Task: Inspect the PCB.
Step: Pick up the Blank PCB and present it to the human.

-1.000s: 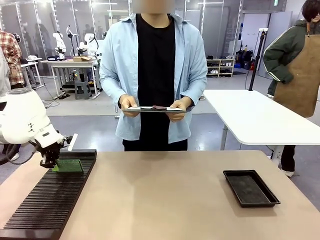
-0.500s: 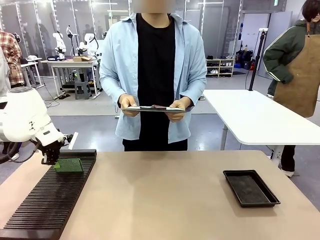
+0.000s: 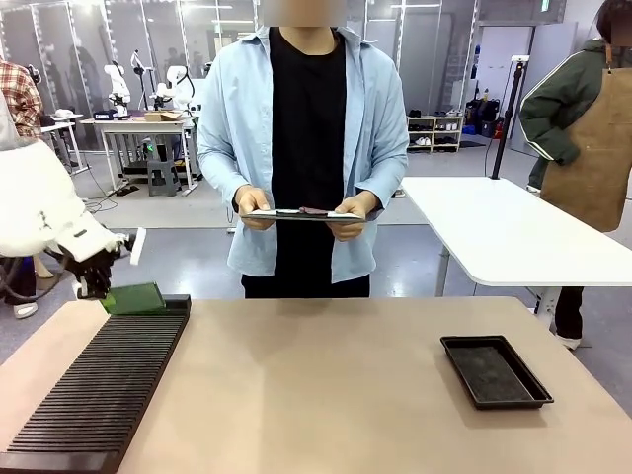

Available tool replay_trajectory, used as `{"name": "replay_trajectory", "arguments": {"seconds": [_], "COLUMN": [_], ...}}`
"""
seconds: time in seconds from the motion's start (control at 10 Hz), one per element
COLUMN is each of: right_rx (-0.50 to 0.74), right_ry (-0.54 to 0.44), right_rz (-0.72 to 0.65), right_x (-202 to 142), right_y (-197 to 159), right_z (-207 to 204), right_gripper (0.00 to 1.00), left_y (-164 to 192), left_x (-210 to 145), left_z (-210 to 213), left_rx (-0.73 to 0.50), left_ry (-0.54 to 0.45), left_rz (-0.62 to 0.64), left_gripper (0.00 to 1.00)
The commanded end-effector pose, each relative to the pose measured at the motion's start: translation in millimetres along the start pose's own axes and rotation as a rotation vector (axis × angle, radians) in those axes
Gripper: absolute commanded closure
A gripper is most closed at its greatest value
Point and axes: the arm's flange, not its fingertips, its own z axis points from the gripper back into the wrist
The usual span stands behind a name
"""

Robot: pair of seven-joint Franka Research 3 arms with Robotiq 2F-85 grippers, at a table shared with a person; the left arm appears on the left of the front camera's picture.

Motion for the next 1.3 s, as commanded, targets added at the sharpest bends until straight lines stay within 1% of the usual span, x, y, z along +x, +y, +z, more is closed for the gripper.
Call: {"name": "replay_trajectory", "arguments": {"seconds": [0.0,0.1,0.2,0.3,0.5,0.6,0.7,0.8,0.9,1.0,1.1,1.2], "right_rx": [0.005,0.005,0.005,0.005,0.005,0.005,0.005,0.005,0.005,0.005,0.005,0.005], "right_ry": [0.003,0.003,0.003,0.003,0.003,0.003,0.003,0.003,0.003,0.003,0.003,0.003], "right_rz": [0.016,0.016,0.016,0.016,0.016,0.016,0.016,0.016,0.016,0.016,0.016,0.016], "right_x": [0.0,0.0,0.0,0.0,0.0,0.0,0.0,0.0,0.0,0.0,0.0,0.0], "right_y": [-0.3,-0.3,-0.3,-0.3,-0.3,-0.3,-0.3,-0.3,-0.3,-0.3,-0.3,-0.3], "right_z": [1.9,1.9,1.9,1.9,1.9,1.9,1.9,1.9,1.9,1.9,1.9,1.9], "right_gripper": [0.00,0.00,0.00,0.00,0.00,0.00,0.00,0.00,0.00,0.00,0.00,0.00], "left_y": [-27.4,-32.9,-37.0,-35.7,-22.5,-14.9,-8.3,-2.2,0.5,1.2,2.9,3.6], "left_x": [-7.8,-8.2,-6.2,-1.5,-0.2,-2.7,-6.6,-5.5,2.9,7.1,6.6,7.8], "left_z": [31.4,42.3,50.8,57.8,48.2,37.8,21.6,-0.3,-20.7,-32.8,-47.5,-56.9], "left_rx": [-0.006,-0.079,-0.182,-0.291,-0.460,-0.569,-0.725,-0.826,-0.897,-0.964,-1.027,-1.096], "left_ry": [-0.082,-0.139,-0.204,-0.236,-0.359,-0.461,-0.601,-0.686,-0.688,-0.725,-0.726,-0.718], "left_rz": [0.132,0.251,0.374,0.547,0.660,0.696,0.758,0.845,0.918,0.948,1.016,1.037], "left_gripper": [1.00,1.00,1.00,1.00,1.00,1.00,1.00,1.00,1.00,1.00,1.00,1.00]}}
